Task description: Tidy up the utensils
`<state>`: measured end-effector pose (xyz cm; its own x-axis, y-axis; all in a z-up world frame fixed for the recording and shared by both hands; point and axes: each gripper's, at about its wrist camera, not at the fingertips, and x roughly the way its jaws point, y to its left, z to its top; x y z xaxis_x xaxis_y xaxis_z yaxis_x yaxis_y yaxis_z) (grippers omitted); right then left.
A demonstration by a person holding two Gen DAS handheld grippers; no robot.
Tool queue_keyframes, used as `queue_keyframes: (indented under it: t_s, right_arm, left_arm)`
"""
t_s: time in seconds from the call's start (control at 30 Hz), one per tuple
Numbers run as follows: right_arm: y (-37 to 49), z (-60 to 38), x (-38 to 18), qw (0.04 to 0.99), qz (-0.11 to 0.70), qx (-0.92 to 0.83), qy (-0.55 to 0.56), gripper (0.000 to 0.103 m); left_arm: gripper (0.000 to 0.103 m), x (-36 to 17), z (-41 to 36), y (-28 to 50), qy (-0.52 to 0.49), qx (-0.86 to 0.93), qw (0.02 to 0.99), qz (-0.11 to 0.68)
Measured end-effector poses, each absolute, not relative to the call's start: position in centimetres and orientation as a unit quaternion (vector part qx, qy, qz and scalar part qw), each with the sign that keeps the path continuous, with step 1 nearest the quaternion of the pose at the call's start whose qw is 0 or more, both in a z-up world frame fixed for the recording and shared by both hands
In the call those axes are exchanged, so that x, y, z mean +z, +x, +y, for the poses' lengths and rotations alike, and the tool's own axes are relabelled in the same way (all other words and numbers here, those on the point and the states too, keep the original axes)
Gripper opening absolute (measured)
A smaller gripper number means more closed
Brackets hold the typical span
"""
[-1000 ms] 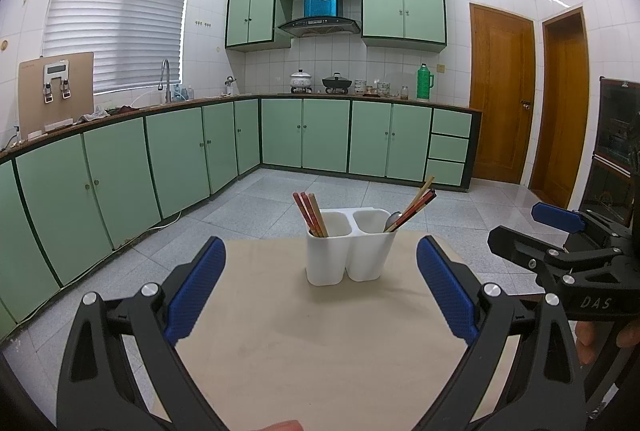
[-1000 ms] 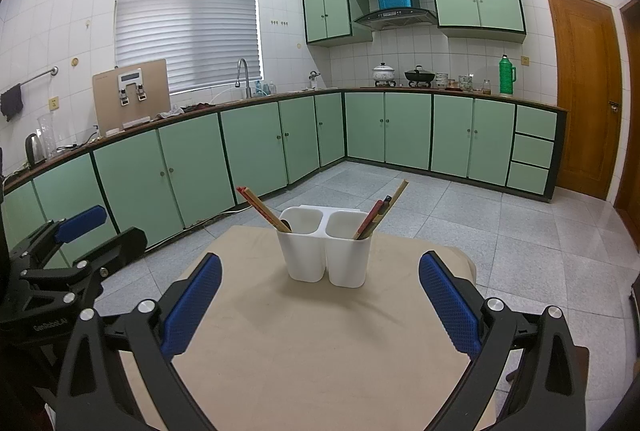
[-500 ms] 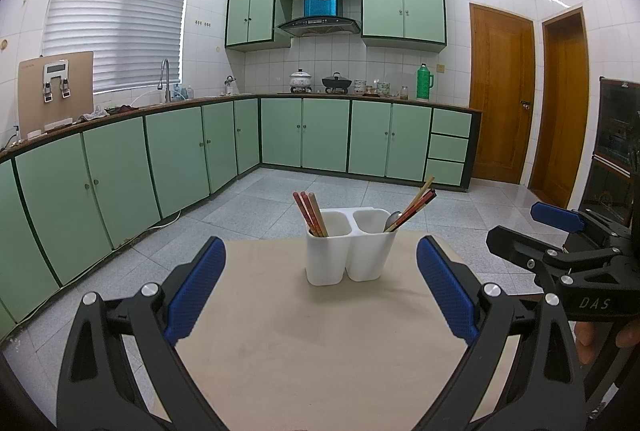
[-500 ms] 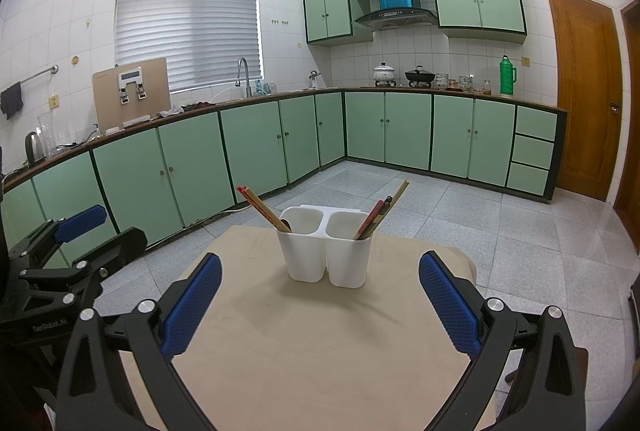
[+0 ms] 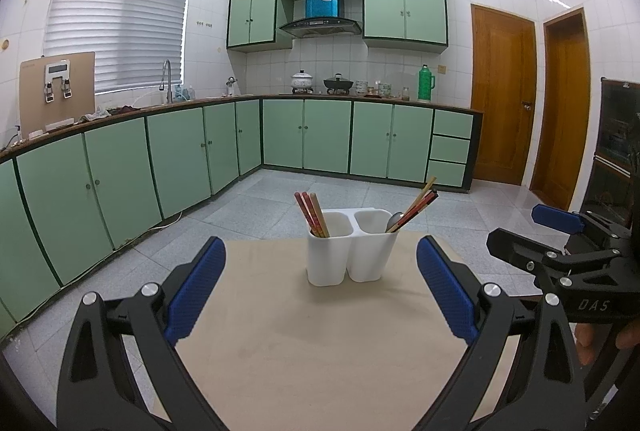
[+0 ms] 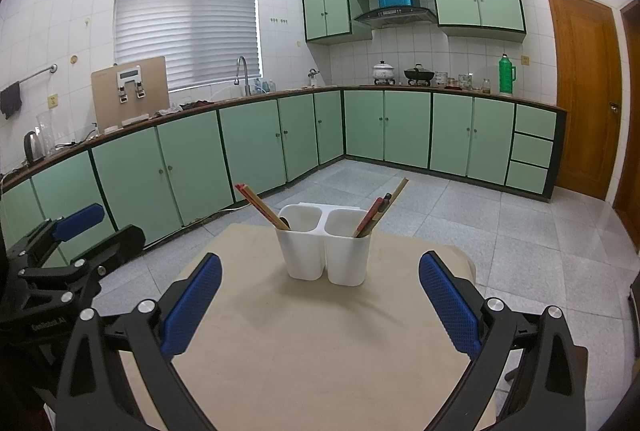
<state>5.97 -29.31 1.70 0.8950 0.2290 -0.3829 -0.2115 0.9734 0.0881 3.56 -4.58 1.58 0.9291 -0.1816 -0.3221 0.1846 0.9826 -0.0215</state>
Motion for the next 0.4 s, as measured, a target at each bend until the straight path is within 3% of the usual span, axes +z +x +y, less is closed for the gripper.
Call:
queue_keyframes:
  t_s: [0.4]
  right_arm:
    - [5.99, -29.43, 1.66, 0.973, 0.2, 0.112, 0.022, 0.097]
  left_arm:
    - [0.094, 1.79, -4.44, 3.63, 0.004, -0.093, 0.981, 0.169]
